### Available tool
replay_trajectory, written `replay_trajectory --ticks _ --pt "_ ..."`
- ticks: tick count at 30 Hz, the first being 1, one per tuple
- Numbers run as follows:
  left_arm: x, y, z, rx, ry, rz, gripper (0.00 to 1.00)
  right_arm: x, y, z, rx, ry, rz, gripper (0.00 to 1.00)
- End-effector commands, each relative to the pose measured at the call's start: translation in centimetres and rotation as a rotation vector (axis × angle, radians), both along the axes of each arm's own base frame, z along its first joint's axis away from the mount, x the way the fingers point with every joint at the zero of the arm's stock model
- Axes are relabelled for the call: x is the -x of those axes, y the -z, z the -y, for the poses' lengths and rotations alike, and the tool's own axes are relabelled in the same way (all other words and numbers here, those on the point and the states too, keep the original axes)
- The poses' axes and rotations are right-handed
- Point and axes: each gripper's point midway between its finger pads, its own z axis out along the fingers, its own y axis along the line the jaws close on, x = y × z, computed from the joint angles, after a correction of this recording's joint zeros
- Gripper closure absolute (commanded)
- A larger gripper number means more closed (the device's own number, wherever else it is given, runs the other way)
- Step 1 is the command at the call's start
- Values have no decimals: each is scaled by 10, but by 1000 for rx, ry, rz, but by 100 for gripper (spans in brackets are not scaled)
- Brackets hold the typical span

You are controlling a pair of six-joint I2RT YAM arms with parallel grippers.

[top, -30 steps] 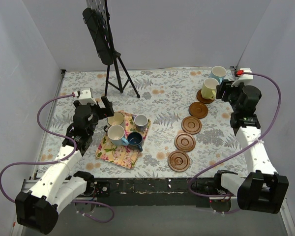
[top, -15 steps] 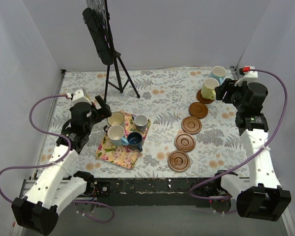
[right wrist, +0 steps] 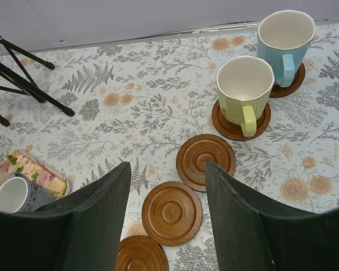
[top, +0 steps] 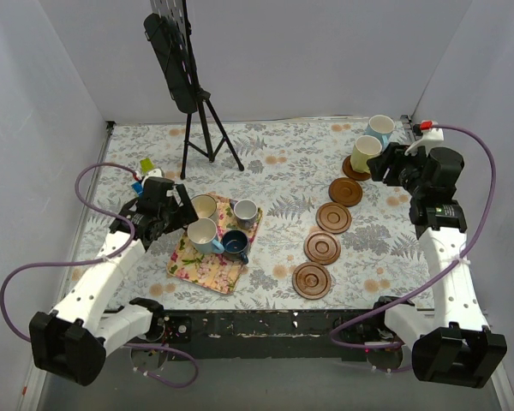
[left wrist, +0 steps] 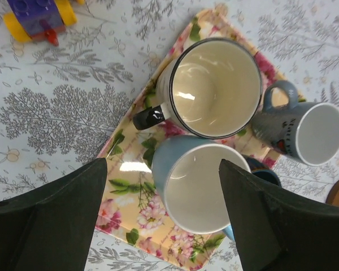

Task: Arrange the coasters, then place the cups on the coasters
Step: Pick up the cup from the tray.

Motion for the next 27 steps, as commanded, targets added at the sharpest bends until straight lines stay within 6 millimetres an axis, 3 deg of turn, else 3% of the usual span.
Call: replay_trajectory --ticks 1,7,10,16,22,27 --pt "7 10 11 52 13 -83 25 11 -12 -6 -2 -32 36 37" --pt "12 20 21 104 31 -124 30 14 -9 -9 -12 -46 33 38" --pt "19 32 25 127 32 -174 39 14 -8 -11 -20 -57 30 38" --pt "23 35 24 132 19 -185 40 14 -4 -14 -30 -67 23 38" --pt "23 52 27 131 24 -243 55 14 1 -16 -42 -80 11 38" --pt "24 58 28 125 27 -266 61 14 2 -17 -44 -88 8 38"
